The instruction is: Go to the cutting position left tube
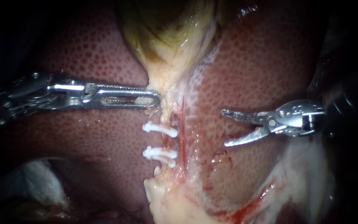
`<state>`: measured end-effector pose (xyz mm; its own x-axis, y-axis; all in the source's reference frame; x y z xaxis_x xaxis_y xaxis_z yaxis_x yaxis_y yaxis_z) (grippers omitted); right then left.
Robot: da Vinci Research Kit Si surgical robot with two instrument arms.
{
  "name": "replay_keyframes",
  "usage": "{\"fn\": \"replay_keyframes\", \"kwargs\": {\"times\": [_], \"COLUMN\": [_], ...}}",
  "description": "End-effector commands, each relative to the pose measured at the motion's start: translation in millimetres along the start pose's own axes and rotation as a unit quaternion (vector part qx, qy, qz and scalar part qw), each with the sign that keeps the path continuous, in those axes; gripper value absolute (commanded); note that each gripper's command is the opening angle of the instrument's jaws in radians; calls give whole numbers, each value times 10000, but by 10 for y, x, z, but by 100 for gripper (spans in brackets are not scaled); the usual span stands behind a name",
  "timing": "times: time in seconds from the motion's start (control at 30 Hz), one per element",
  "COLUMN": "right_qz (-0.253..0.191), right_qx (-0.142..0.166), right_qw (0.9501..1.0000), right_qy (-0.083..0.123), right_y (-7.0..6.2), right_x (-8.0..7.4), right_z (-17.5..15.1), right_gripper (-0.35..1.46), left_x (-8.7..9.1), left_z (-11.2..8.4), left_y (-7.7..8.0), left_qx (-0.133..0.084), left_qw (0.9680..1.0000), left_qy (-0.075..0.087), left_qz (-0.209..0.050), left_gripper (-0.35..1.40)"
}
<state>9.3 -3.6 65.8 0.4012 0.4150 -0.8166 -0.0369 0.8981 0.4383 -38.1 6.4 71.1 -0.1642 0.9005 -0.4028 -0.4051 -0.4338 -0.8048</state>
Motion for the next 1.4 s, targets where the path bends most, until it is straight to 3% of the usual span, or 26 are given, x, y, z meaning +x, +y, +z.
{"fn": "replay_keyframes", "kwargs": {"times": [0.03, 0.2, 0.4, 0.53, 0.67, 0.83, 1.23, 1.4], "right_qz": [1, -4, -7, -10, -17, 28, 525, 636], "right_qx": [0, 29, 49, 56, 104, 193, 467, 539], "right_qw": [10000, 10000, 10000, 10000, 9999, 9998, 9968, 9954], "right_qy": [1, 10, 17, 20, 36, 10, -394, -462], "right_y": [0, -1, 0, 0, -1, -4, -13, -10], "right_x": [0, -1, -3, -4, -5, -15, -76, -88], "right_z": [0, 0, 3, 6, 11, 36, 157, 185], "right_gripper": [142, 142, 142, 142, 142, 142, 142, 142], "left_x": [0, 19, 57, 69, 67, 64, 60, 58], "left_z": [-3, -39, -98, -118, -118, -116, -112, -109], "left_y": [0, 0, 6, 20, 34, 39, 42, 46], "left_qx": [-10, -19, -4, -53, 0, -26, -60, -76], "left_qw": [10000, 10000, 9993, 9984, 9982, 9983, 9983, 9983], "left_qy": [-4, -24, 381, 548, 588, 576, 561, 554], "left_qz": [2, -48, 49, 95, 116, 125, 138, 145], "left_gripper": [-35, -35, -35, -35, -35, -35, -35, -35]}}
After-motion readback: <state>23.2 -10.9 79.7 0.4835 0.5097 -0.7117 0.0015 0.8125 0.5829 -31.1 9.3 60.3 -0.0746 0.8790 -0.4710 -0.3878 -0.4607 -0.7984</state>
